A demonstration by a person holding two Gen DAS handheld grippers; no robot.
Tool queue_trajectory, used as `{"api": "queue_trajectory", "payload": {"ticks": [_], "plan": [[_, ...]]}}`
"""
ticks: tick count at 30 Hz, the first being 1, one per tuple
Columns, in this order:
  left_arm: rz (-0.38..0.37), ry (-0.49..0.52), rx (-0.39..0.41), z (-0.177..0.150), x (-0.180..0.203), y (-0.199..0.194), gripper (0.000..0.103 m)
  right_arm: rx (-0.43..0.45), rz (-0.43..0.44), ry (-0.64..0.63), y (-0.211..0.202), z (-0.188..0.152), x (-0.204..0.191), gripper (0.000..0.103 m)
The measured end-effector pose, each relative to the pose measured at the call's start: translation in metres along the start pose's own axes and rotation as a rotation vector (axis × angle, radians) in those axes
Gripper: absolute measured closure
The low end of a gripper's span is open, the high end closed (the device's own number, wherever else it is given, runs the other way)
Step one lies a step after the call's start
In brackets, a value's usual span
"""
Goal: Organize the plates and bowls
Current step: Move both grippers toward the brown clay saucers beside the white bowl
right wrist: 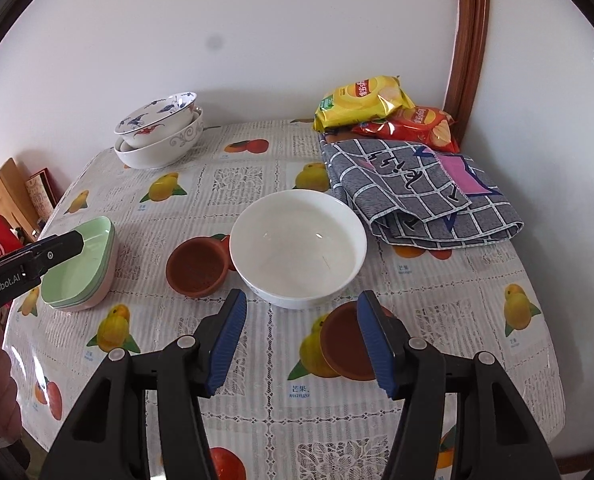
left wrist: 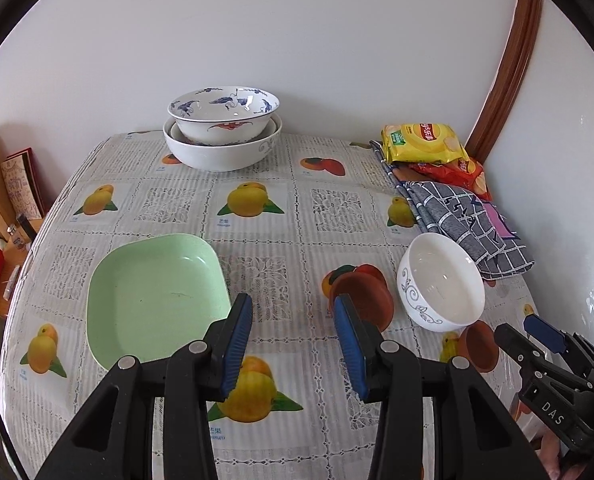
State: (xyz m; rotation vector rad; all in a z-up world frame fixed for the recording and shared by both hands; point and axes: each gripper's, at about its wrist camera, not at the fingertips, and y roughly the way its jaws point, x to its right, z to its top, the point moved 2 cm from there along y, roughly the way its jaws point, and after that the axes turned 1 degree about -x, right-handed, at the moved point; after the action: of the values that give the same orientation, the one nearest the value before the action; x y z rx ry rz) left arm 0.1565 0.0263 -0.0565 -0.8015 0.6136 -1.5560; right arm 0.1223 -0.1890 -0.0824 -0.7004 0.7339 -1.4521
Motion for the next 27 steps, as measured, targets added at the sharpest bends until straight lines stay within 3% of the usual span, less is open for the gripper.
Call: {"api": "queue_trajectory", "payload": {"ticks": [9,27], "plan": [[-0.027,0.004,-0.019,0.002,0.002,0.005,0.063,-0.02,-0.002,0.013,0.007,-0.002,0.004,0.046],[-0.053,0.017,-0.051,0.002,-0.002,0.014,0.063,0.021,-0.038,0.039,0.001,0.006,0.009,0.046]]}}
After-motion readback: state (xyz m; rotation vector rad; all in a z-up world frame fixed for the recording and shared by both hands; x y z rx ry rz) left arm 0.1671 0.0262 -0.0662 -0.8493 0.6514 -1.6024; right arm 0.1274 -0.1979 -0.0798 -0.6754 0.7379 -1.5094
